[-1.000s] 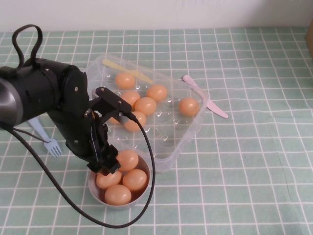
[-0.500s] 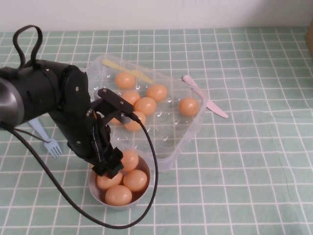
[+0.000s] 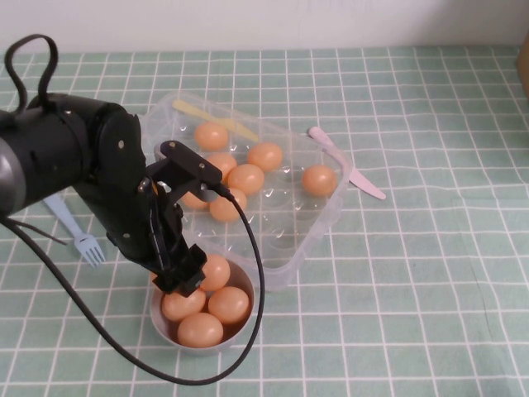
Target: Take an egg out of the egg box
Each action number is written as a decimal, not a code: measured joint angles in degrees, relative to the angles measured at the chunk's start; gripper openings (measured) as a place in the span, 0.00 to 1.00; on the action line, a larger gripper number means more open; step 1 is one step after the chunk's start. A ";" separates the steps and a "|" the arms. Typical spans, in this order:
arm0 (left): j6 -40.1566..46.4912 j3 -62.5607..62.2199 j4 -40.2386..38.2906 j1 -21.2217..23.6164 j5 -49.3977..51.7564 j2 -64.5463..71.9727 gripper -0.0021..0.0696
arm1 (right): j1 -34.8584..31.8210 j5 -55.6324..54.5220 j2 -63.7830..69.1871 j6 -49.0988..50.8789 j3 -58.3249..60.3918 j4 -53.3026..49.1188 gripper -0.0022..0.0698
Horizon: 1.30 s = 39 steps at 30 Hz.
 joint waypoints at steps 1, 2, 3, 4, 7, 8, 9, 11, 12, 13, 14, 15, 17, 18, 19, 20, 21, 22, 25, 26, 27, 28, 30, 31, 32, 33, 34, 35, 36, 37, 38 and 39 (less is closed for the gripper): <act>0.00 0.00 0.15 0.00 0.00 -0.39 0.75 | 0.00 0.00 0.00 0.00 0.00 0.00 0.01; 0.00 0.00 0.19 0.00 0.00 -0.64 0.75 | 0.00 0.00 0.00 0.00 0.00 0.00 0.01; 0.00 0.00 0.29 0.00 0.00 -0.90 0.75 | 0.00 0.00 0.00 0.00 0.00 0.00 0.01; 0.00 0.00 0.60 0.00 0.00 -1.02 0.75 | 0.00 0.00 0.00 0.00 0.00 0.00 0.01; 0.00 0.00 1.96 0.00 0.00 -1.25 0.75 | 0.00 0.00 0.00 0.00 0.00 0.00 0.01; 0.00 0.00 2.71 0.00 0.00 -1.37 0.75 | 0.00 0.00 0.00 0.00 0.00 0.00 0.01; 0.00 0.00 3.14 0.00 0.00 -1.67 0.75 | 0.00 0.00 0.00 0.00 0.00 0.00 0.01; 0.00 0.00 4.95 0.00 -0.12 -3.28 0.75 | 0.00 0.00 0.00 0.00 0.00 0.00 0.01; 0.00 0.00 5.52 0.00 -0.13 -4.43 0.75 | 0.00 0.00 0.00 0.00 0.00 0.00 0.01; 0.00 0.00 5.82 0.00 -0.13 -5.80 0.75 | 0.00 0.00 0.00 0.00 0.00 0.00 0.01; 0.00 0.00 6.05 0.00 -0.13 -7.32 0.75 | 0.00 0.00 0.00 0.00 0.00 0.00 0.01; 0.00 0.00 6.06 0.00 -0.13 -8.62 0.75 | 0.00 0.00 0.00 0.00 0.00 0.00 0.01; 0.00 0.00 5.83 0.00 -0.02 -11.98 0.73 | 0.00 0.00 0.00 0.00 0.00 0.00 0.01; 0.00 0.00 5.71 0.00 -0.02 -13.31 0.71 | 0.00 0.00 0.00 0.00 0.00 0.00 0.01; 0.00 0.00 5.43 0.00 0.10 -14.96 0.68 | 0.00 0.00 0.00 0.00 0.00 0.00 0.01; 0.00 0.00 5.19 0.00 0.31 -16.59 0.63 | 0.00 0.00 0.00 0.00 0.00 0.00 0.01; 0.00 0.00 4.82 0.00 0.67 -17.90 0.58 | 0.00 0.00 0.00 0.00 0.00 0.00 0.01; 0.00 0.00 4.39 0.00 0.96 -19.55 0.50 | 0.00 0.00 0.00 0.00 0.00 0.00 0.01; 0.00 1.13 2.77 0.00 0.68 -24.97 0.24 | 0.00 0.00 0.00 0.00 0.00 0.00 0.01; 0.00 2.11 2.30 0.00 0.14 -26.99 0.17 | 0.00 0.00 0.00 0.00 0.00 0.00 0.01; 0.00 3.16 1.88 0.00 -0.46 -28.65 0.12 | 0.00 0.00 0.00 0.00 0.00 0.00 0.01; 0.00 4.71 1.36 0.00 -1.33 -30.78 0.08 | 0.00 0.00 0.00 0.00 0.00 0.00 0.01; 0.00 8.47 0.36 0.00 -3.59 -34.83 0.05 | 0.00 0.00 0.00 0.00 0.00 0.00 0.01; 0.00 10.56 0.08 0.00 -4.95 -37.22 0.04 | 0.00 0.00 0.00 0.00 0.00 0.00 0.01; 0.00 11.86 -0.02 0.00 -6.24 -39.19 0.04 | 0.00 0.00 0.00 0.00 0.00 0.00 0.01; -0.11 14.52 -0.30 0.00 -8.30 -42.38 0.03 | 0.00 0.00 0.00 0.00 0.00 0.00 0.01; -0.23 16.77 -0.30 0.00 -10.25 -45.14 0.03 | 0.00 0.00 0.00 0.00 0.00 0.00 0.01; -0.47 19.02 -0.30 0.00 -12.34 -48.02 0.03 | 0.00 0.00 0.00 0.00 0.00 0.00 0.01; -0.77 21.21 -0.30 0.00 -14.42 -50.91 0.03 | 0.00 0.00 0.00 0.00 0.00 0.00 0.01; -1.30 22.92 -0.30 0.00 -16.14 -53.17 0.03 | 0.00 0.00 0.00 0.00 0.00 0.00 0.01; -1.82 24.93 -0.40 0.00 -17.99 -55.86 0.03 | 0.00 0.00 0.00 0.00 0.00 0.00 0.01; -2.19 26.43 -0.40 0.00 -19.36 -57.87 0.03 | 0.00 0.00 0.00 0.00 0.00 0.00 0.01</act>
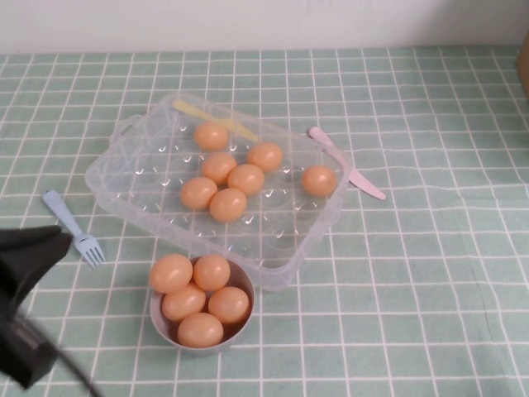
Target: Take an egg out of the egg box
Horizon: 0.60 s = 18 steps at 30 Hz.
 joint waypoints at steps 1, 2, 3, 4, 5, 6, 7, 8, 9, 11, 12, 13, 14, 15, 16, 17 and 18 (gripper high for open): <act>-0.25 2.06 0.00 0.00 -1.40 -2.41 0.03 | 0.00 0.00 0.00 0.00 0.00 0.00 0.01; -0.56 3.61 -0.12 0.00 -2.49 -4.48 0.03 | 0.00 0.00 0.00 0.00 0.00 0.00 0.01; -0.65 4.80 -0.12 0.00 -3.36 -6.15 0.03 | 0.00 0.00 0.00 0.00 0.00 0.00 0.01; -0.79 6.26 -0.25 0.00 -3.89 -7.53 0.03 | 0.00 0.00 0.00 0.00 0.00 0.00 0.01; -0.91 7.62 -0.51 0.00 -4.23 -8.64 0.03 | 0.00 0.00 0.00 0.00 0.00 0.00 0.01; -1.03 8.82 -0.64 0.00 -4.34 -9.47 0.03 | 0.00 0.00 0.00 0.00 0.00 0.00 0.01; -1.03 9.66 -0.63 0.00 -4.34 -9.98 0.03 | 0.00 0.00 0.00 0.00 0.00 0.00 0.01; -1.16 10.51 -0.05 0.00 -4.34 -10.46 0.03 | 0.00 0.00 0.00 0.00 0.00 0.00 0.01; -1.25 11.13 0.59 0.00 -4.43 -10.77 0.03 | 0.00 0.00 0.00 0.00 0.00 0.00 0.01; -1.85 11.62 1.34 0.00 -4.47 -10.80 0.03 | 0.00 0.00 0.00 0.00 0.00 0.00 0.01; -2.67 11.75 1.34 0.00 -4.72 -10.80 0.03 | 0.00 0.00 0.00 0.00 0.00 0.00 0.01; -3.71 11.86 1.08 0.00 -4.86 -10.80 0.03 | 0.00 0.00 0.00 0.00 0.00 0.00 0.01; -4.61 11.86 0.96 0.00 -5.11 -10.84 0.03 | 0.00 0.00 0.00 0.00 0.00 0.00 0.01; -5.31 12.10 0.87 0.00 -5.81 -10.93 0.03 | 0.00 0.00 0.00 0.00 0.00 0.00 0.01; -5.71 12.37 0.73 0.00 -6.99 -11.05 0.03 | 0.00 0.00 0.00 0.00 0.00 0.00 0.01; -5.71 12.83 0.73 0.00 -8.80 -11.16 0.03 | 0.00 0.00 0.00 0.00 0.00 0.00 0.01; -5.71 13.42 0.73 0.00 -10.87 -11.28 0.03 | 0.00 0.00 0.00 0.00 0.00 0.00 0.01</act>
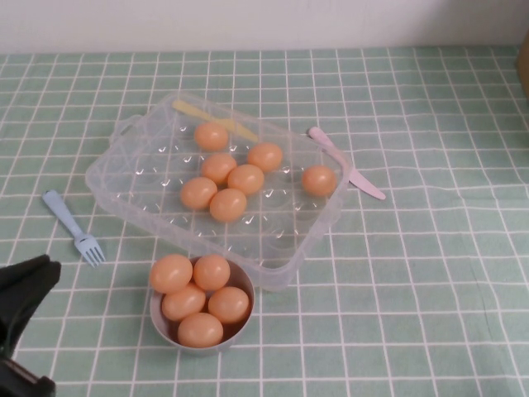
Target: Take an egg out of the egg box
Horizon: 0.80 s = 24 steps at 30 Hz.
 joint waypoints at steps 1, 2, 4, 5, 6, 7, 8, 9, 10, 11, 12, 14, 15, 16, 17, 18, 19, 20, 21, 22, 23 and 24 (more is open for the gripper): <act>0.00 0.53 0.00 0.00 -1.79 0.00 0.03 | 0.00 0.00 0.00 0.00 0.00 0.00 0.01; 0.00 1.32 0.00 0.00 -4.08 0.00 0.03 | 0.00 0.00 0.00 0.00 0.00 0.00 0.01; 0.00 3.12 -0.08 0.00 -8.66 -0.07 0.03 | 0.00 0.00 0.00 0.00 0.00 0.00 0.01; 0.00 4.51 -0.21 0.00 -11.13 -0.25 0.03 | 0.00 0.00 0.00 0.00 0.00 0.00 0.01; 0.00 5.71 -0.35 0.00 -13.59 -0.36 0.03 | 0.00 0.00 0.00 0.00 0.00 0.00 0.01; 0.00 6.47 -0.48 0.00 -15.03 -0.52 0.03 | 0.00 0.00 0.00 0.00 0.00 0.00 0.01; 0.00 8.04 -0.61 0.00 -18.18 -1.17 0.03 | 0.00 0.00 0.00 0.00 0.00 0.00 0.01; -0.25 9.33 -0.72 0.00 -19.83 -1.71 0.03 | 0.00 0.00 0.00 0.00 0.00 0.00 0.01; -0.57 10.29 -0.72 0.00 -21.01 -2.24 0.03 | 0.00 0.00 0.00 0.00 0.00 0.00 0.01; -1.19 11.48 -0.86 0.00 -22.41 -3.03 0.03 | 0.00 0.00 0.00 0.00 0.00 0.00 0.01; -1.57 12.77 -0.84 0.00 -23.90 -4.07 0.03 | 0.00 0.00 0.00 0.00 0.00 0.00 0.01; -1.76 15.78 -0.84 0.57 -27.18 -6.46 0.03 | 0.00 0.00 0.00 0.00 0.00 0.00 0.01; -1.76 17.56 -0.84 1.29 -29.76 -8.09 0.03 | 0.00 0.00 0.00 0.00 0.00 0.00 0.01; -1.76 19.04 -0.84 2.34 -32.42 -9.91 0.03 | 0.00 0.00 0.00 0.00 0.00 0.00 0.01; -1.76 20.85 -0.84 3.69 -34.83 -11.88 0.03 | 0.00 0.00 0.00 0.00 0.00 0.00 0.01; -1.87 22.53 -0.84 5.36 -36.76 -13.83 0.03 | 0.00 0.10 0.00 0.00 0.00 0.00 0.01; -2.12 23.77 -0.84 6.88 -37.77 -15.40 0.03 | 0.00 0.09 0.00 0.00 0.00 0.00 0.01; -2.35 25.10 -0.84 8.90 -38.32 -17.22 0.02 | 0.00 0.09 0.00 0.00 0.00 0.00 0.01; -2.81 26.26 -0.84 11.05 -38.58 -18.86 0.02 | 0.00 0.09 0.00 0.00 0.00 0.00 0.01; -3.39 27.11 -0.71 12.75 -38.58 -20.08 0.02 | 0.00 0.09 0.00 0.00 0.00 0.00 0.01; -4.43 28.05 -0.40 14.79 -38.58 -21.44 0.02 | 0.00 0.09 0.00 0.00 0.00 0.00 0.01; -5.72 28.81 0.14 16.65 -38.20 -22.66 0.02 | 0.00 0.09 0.00 0.00 0.00 0.00 0.01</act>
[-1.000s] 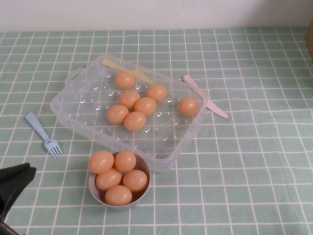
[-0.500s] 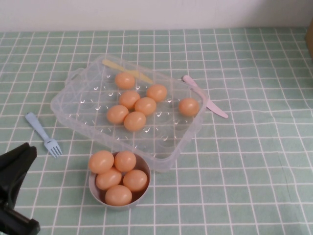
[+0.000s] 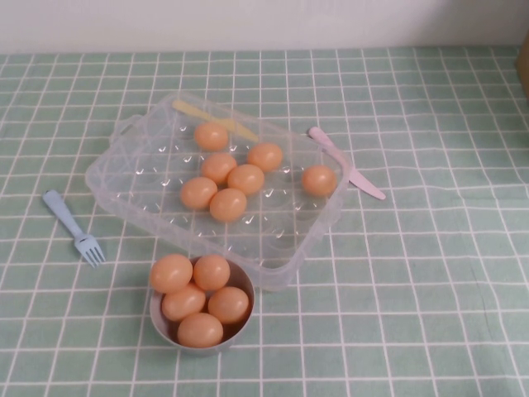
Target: Take an egg out of the egg box
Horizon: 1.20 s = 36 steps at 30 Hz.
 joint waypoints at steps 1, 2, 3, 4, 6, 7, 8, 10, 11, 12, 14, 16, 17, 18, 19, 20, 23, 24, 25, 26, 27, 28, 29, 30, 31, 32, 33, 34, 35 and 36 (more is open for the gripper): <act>-1.03 0.45 0.58 1.59 0.61 -1.20 0.02 | 0.00 0.00 0.00 0.00 0.00 0.00 0.01; -2.19 0.75 1.14 2.62 1.33 -2.15 0.02 | 0.00 0.00 0.00 0.00 0.00 0.00 0.01; -3.17 1.12 1.79 3.80 2.40 -3.45 0.02 | 0.00 0.00 0.00 0.00 0.00 0.00 0.01; -4.07 1.12 2.07 4.35 3.40 -4.05 0.02 | 0.00 0.00 0.00 0.00 0.00 0.00 0.01; -5.25 1.22 2.67 4.92 6.90 -4.61 0.02 | 0.00 0.00 0.00 0.00 0.00 0.00 0.01; -5.52 1.20 2.67 5.00 8.64 -4.75 0.02 | 0.00 0.00 0.00 0.00 0.00 0.00 0.01; -5.93 1.20 2.67 5.00 10.76 -4.75 0.02 | 0.00 0.00 0.00 0.00 0.00 0.00 0.01; -6.52 1.20 2.67 5.00 15.63 -4.75 0.02 | 0.00 0.00 0.00 0.00 0.00 0.00 0.01; -6.52 1.20 3.12 5.00 17.72 -4.75 0.02 | 0.00 0.00 0.00 0.00 0.00 0.00 0.01; -6.52 1.20 3.34 5.00 21.19 -4.75 0.02 | 0.00 0.00 0.00 0.00 0.00 0.00 0.01; -6.52 1.20 3.71 5.00 26.41 -4.75 0.02 | 0.00 0.00 0.00 0.00 0.00 0.00 0.01; -6.52 1.24 3.69 5.00 31.01 -4.75 0.02 | 0.00 0.00 0.00 0.00 0.00 0.00 0.01; -6.52 1.34 3.83 5.00 32.55 -4.75 0.02 | 0.00 0.00 0.00 0.00 0.00 0.00 0.01; -6.52 1.34 3.98 5.00 33.43 -4.75 0.02 | 0.00 0.00 0.00 0.00 0.00 0.00 0.01; -6.52 1.34 3.97 5.00 33.70 -4.75 0.02 | 0.00 0.00 0.00 0.00 0.00 0.00 0.01; -6.52 1.34 3.97 5.00 33.80 -4.75 0.02 | 0.00 0.00 0.00 0.00 0.00 0.00 0.01; -6.52 1.34 4.14 5.00 33.92 -4.75 0.02 | 0.00 0.00 0.00 0.00 0.00 0.00 0.01; -6.52 1.34 4.14 5.00 33.92 -4.75 0.02 | 0.00 0.00 0.00 0.00 0.00 0.00 0.01; -6.52 1.34 4.14 5.00 33.92 -4.75 0.02 | 0.00 0.00 0.00 0.00 0.00 0.00 0.01; -6.52 1.34 4.14 5.00 33.92 -4.75 0.02 | 0.00 0.00 0.00 0.00 0.00 0.00 0.01; -6.52 1.34 4.14 5.00 33.92 -4.75 0.02 | 0.00 0.00 0.00 0.00 0.00 0.00 0.01; -6.82 1.34 4.14 5.00 33.92 -4.75 0.02 | 0.00 0.00 0.00 0.00 0.00 0.00 0.01; -6.52 1.34 4.14 5.00 33.92 -4.75 0.02 | 0.00 0.00 0.00 0.00 0.00 0.00 0.01; -6.52 1.34 4.21 5.00 33.92 -4.75 0.02 | 0.00 0.00 0.00 0.00 0.00 0.00 0.01; -6.52 1.34 4.21 5.00 33.92 -4.75 0.02 | 0.00 0.00 0.00 0.00 0.00 0.00 0.01; -6.52 1.34 4.21 5.00 33.92 -4.75 0.02 | 0.00 0.00 0.00 0.00 0.00 0.00 0.01; -6.52 1.34 4.21 5.00 33.92 -4.75 0.02 | 0.00 0.00 0.00 0.00 0.00 0.00 0.01; -6.52 1.34 4.21 5.00 33.92 -4.75 0.02 | 0.00 0.00 0.00 0.00 0.00 0.00 0.01; -6.82 1.34 4.21 5.00 33.92 -4.75 0.02 | 0.00 0.00 0.00 0.00 0.00 0.00 0.01; -6.52 1.34 4.21 5.00 33.92 -4.75 0.02 | 0.00 0.00 0.00 0.00 0.00 0.00 0.01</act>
